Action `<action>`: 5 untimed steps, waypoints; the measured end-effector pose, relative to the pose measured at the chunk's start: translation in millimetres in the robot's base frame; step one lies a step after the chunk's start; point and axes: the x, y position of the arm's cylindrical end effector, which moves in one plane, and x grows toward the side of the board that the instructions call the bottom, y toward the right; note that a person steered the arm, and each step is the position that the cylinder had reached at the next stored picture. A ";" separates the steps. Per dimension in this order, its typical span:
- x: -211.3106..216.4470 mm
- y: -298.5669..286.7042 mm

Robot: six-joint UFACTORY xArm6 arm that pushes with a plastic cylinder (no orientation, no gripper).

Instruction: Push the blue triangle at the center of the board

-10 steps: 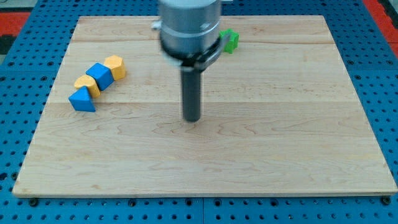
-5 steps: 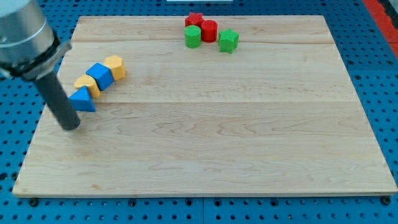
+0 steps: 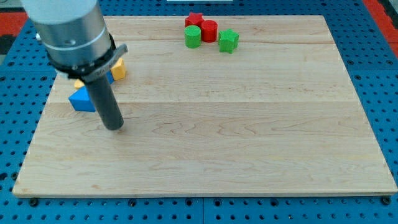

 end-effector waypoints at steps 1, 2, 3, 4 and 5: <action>-29.9 0.2; -3.4 1.2; 30.5 -50.1; 10.3 -77.3; 3.3 -85.6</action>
